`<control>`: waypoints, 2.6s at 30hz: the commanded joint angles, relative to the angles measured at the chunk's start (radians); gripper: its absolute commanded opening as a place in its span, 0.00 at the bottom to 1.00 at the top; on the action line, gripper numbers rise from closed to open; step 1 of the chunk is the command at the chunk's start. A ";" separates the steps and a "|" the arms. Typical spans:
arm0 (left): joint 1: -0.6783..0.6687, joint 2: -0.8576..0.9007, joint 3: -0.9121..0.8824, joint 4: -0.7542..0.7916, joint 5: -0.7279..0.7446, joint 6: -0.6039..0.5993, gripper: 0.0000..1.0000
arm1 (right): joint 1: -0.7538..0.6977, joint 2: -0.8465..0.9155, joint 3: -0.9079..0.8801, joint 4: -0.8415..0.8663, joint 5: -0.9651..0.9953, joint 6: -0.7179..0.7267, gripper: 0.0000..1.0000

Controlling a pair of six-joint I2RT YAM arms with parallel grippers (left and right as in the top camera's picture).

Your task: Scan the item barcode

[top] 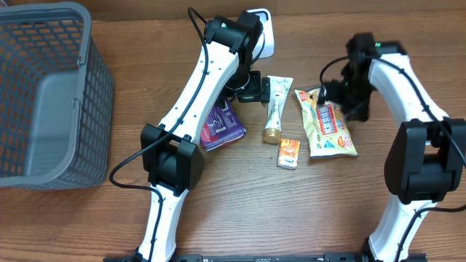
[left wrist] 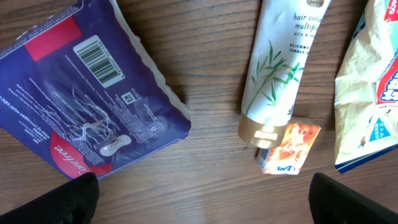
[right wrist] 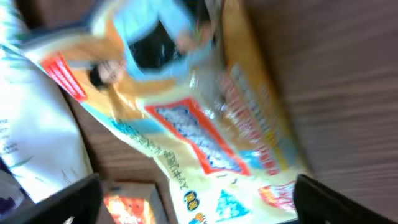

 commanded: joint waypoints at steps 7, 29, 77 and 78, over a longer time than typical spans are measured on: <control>0.010 0.000 0.016 0.001 -0.002 0.018 1.00 | -0.079 -0.002 -0.094 0.095 0.009 -0.144 1.00; 0.099 0.000 0.016 -0.042 0.001 0.019 1.00 | -0.080 -0.001 -0.365 0.422 -0.316 -0.228 0.36; 0.228 0.000 0.016 -0.060 -0.137 0.045 1.00 | 0.183 0.101 0.100 1.250 -0.174 0.634 0.04; 0.228 0.000 0.016 -0.059 -0.137 0.045 1.00 | 0.184 0.113 0.100 1.258 -0.163 0.634 0.04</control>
